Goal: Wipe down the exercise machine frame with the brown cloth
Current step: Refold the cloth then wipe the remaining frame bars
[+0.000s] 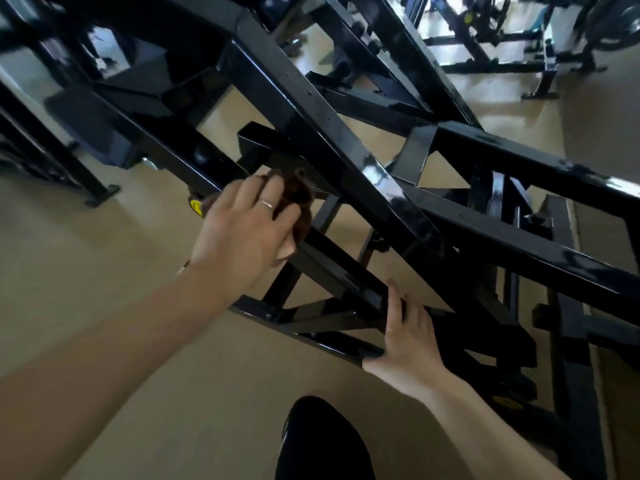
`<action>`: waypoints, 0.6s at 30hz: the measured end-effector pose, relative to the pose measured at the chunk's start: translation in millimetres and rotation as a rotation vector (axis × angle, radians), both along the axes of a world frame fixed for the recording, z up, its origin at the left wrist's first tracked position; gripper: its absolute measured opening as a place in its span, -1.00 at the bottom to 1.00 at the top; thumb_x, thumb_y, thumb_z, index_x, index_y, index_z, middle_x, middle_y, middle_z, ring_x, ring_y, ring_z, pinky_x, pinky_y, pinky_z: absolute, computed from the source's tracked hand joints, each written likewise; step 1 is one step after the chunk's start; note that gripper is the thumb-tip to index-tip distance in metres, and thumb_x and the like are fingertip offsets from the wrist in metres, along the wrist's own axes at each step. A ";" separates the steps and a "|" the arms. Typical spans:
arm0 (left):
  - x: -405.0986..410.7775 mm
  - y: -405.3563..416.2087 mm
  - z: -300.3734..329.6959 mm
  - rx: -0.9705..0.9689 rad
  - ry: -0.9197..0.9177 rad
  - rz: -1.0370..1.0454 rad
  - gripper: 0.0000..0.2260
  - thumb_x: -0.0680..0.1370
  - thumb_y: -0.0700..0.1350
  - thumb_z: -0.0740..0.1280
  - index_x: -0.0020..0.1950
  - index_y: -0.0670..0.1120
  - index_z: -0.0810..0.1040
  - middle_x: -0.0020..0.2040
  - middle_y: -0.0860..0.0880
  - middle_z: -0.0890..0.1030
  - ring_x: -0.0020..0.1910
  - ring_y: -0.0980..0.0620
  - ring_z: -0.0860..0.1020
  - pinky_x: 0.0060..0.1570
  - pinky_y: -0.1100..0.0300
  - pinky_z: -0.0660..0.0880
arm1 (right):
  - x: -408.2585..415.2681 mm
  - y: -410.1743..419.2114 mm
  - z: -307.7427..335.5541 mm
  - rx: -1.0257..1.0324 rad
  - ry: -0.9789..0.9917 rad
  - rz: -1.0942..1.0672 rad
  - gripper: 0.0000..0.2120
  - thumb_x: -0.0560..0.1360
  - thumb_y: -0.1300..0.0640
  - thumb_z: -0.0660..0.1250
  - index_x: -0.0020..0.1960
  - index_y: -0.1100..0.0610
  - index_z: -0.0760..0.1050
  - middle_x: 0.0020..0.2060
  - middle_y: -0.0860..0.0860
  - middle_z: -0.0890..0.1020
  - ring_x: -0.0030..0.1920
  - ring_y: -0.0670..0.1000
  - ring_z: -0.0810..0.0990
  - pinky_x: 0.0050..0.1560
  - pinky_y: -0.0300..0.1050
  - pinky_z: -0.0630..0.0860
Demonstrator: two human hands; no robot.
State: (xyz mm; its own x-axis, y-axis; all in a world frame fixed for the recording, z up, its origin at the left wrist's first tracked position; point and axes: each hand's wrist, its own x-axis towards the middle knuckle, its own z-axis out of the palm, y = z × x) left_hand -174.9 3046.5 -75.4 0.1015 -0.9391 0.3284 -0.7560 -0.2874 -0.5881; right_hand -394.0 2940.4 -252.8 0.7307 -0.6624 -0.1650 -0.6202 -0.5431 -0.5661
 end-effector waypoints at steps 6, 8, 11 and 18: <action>-42.6 -23.8 -57.7 0.025 0.098 -0.197 -0.75 0.54 0.03 0.33 0.16 -0.04 0.57 0.29 -0.19 0.51 0.25 -0.24 0.43 0.32 -0.14 0.29 | 2.7 -0.8 -8.8 -0.008 -0.005 -0.052 0.35 0.30 -0.16 0.55 0.50 -0.21 -0.59 0.56 0.23 0.00 0.58 0.29 0.03 0.62 0.23 0.02; -46.4 -28.0 -62.0 0.058 0.095 -0.221 -0.73 0.53 0.05 0.29 0.16 -0.02 0.60 0.28 -0.15 0.55 0.25 -0.20 0.48 0.33 -0.10 0.26 | 2.4 -1.0 -9.8 -0.012 -0.012 -0.055 0.37 0.29 -0.15 0.56 0.50 -0.23 -0.58 0.55 0.20 0.04 0.58 0.28 0.05 0.61 0.23 0.04; -30.7 -23.3 -44.0 0.047 0.095 -0.231 -0.68 0.45 0.01 0.34 0.17 -0.04 0.58 0.23 -0.16 0.57 0.23 -0.20 0.49 0.34 -0.09 0.24 | -2.1 -5.7 -9.2 0.010 -0.016 -0.042 0.35 0.30 -0.10 0.57 0.50 -0.30 -0.56 0.56 0.14 0.08 0.57 0.25 0.09 0.60 0.21 0.11; 37.6 7.6 21.3 -0.010 0.002 -0.181 -0.77 0.52 -0.04 0.32 0.14 -0.07 0.55 0.25 -0.22 0.56 0.24 -0.26 0.49 0.33 -0.11 0.31 | -2.6 -5.0 4.0 0.045 -0.005 -0.066 0.25 0.33 -0.11 0.54 0.49 -0.29 -0.47 0.51 0.08 0.18 0.52 0.14 0.21 0.56 0.14 0.22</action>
